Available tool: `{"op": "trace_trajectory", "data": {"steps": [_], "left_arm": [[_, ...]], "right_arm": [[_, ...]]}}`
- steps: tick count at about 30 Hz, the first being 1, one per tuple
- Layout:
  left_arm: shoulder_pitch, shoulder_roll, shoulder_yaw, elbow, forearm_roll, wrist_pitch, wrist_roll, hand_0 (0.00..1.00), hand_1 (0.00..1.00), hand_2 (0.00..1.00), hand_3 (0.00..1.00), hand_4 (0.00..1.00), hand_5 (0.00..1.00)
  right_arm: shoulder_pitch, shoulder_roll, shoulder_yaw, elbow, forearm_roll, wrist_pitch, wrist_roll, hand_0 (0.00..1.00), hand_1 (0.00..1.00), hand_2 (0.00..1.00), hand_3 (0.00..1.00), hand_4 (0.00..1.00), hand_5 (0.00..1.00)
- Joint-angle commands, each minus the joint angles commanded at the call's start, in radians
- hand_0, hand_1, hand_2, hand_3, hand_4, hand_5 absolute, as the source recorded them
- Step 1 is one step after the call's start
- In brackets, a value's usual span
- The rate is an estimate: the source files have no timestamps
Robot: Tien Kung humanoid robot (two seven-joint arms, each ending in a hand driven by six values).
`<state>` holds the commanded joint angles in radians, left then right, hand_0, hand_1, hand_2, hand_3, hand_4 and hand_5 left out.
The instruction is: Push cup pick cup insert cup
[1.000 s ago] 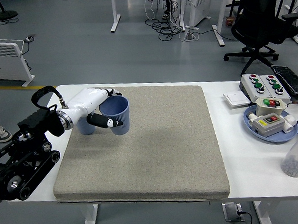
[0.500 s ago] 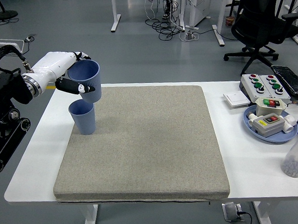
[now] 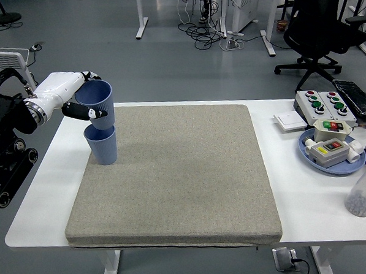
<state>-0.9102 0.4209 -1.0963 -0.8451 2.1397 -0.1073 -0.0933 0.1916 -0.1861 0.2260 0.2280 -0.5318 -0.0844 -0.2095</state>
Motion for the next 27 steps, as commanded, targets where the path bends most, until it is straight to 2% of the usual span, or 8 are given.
{"op": "trace_trajectory", "data": {"steps": [16,17,22,23,27], "left_arm": [[-0.010,-0.010,0.040,0.078,-0.034,0.028,-0.007,0.345,0.499,0.476,0.510,0.642,0.274],[-0.010,-0.010,0.041,0.079,-0.033,0.028,-0.007,0.357,0.549,0.529,0.536,0.642,0.276],[-0.009,-0.014,0.045,0.100,-0.035,0.037,-0.003,0.357,0.549,0.529,0.536,0.642,0.276],[-0.009,-0.015,0.044,0.102,-0.035,0.034,0.001,0.509,0.683,0.724,0.852,0.718,0.356],[-0.008,-0.017,0.041,0.114,-0.043,0.024,0.008,0.509,0.683,0.724,0.852,0.718,0.356]], "right_arm": [[0.001,-0.001,0.002,0.000,-0.004,0.001,-0.002,0.732,0.670,0.696,0.587,0.160,0.385],[0.001,-0.001,0.002,0.000,-0.004,0.001,-0.002,0.732,0.670,0.694,0.586,0.160,0.385],[0.001,-0.001,0.002,0.000,-0.004,0.000,-0.002,0.732,0.670,0.694,0.586,0.160,0.385],[0.001,-0.001,0.002,0.000,-0.004,0.000,-0.002,0.732,0.670,0.696,0.586,0.161,0.386],[0.001,-0.001,0.002,0.000,-0.005,0.000,-0.002,0.732,0.670,0.696,0.586,0.161,0.386]]}}
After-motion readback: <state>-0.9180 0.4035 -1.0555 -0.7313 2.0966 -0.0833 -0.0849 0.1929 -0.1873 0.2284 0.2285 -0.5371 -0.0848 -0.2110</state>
